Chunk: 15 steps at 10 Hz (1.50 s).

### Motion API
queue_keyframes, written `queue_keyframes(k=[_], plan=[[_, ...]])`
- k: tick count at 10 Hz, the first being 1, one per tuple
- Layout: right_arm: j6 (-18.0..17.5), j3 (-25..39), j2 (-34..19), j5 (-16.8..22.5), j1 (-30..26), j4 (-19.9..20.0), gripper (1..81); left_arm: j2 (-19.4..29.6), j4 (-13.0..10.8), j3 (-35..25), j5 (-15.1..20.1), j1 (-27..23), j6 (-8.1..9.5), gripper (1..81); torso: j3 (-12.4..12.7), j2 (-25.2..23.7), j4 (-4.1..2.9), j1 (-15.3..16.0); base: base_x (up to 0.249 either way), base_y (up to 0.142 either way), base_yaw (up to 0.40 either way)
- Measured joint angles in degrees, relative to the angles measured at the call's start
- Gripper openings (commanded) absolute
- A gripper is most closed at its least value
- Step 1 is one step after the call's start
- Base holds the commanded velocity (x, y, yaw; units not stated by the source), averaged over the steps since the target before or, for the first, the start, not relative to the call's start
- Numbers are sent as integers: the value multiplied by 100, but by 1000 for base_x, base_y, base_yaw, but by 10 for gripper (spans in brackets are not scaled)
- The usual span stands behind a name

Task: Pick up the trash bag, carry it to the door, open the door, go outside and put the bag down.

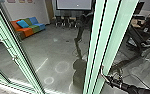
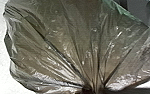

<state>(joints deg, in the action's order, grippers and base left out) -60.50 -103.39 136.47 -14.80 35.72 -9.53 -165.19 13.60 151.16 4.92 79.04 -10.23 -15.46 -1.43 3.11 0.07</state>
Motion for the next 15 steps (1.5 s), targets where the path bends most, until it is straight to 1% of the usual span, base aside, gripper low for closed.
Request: queue_keyframes(k=[3,5,7,9,10,12,15], plan=[[-113,30,-32,-451,-163,-146,811,-2,0,0,-9,-5,0,10,-311,0,2,0,0,0,0],[-187,28,-45,-672,-352,-124,811,-2,0,0,-24,-38,0,10,-520,0,2,0,0,0,0],[-232,-22,-43,-811,-551,-55,811,-2,0,0,-44,-52,0,10,-700,0,2,2,0,0,0],[-234,-140,-10,-739,-706,118,811,-2,0,0,-44,-52,0,10,-739,6,2,6,0,0,0],[-215,-190,2,-619,-774,215,811,-2,0,0,-46,-60,0,10,-741,11,2,11,0,0,0],[-215,-207,-20,-523,-844,383,811,-5,0,0,-39,-73,0,10,-745,17,2,19,0,0,0],[-215,-195,-32,-518,-846,375,811,-5,0,0,-39,-71,0,10,-750,22,2,26,0,0,0]])
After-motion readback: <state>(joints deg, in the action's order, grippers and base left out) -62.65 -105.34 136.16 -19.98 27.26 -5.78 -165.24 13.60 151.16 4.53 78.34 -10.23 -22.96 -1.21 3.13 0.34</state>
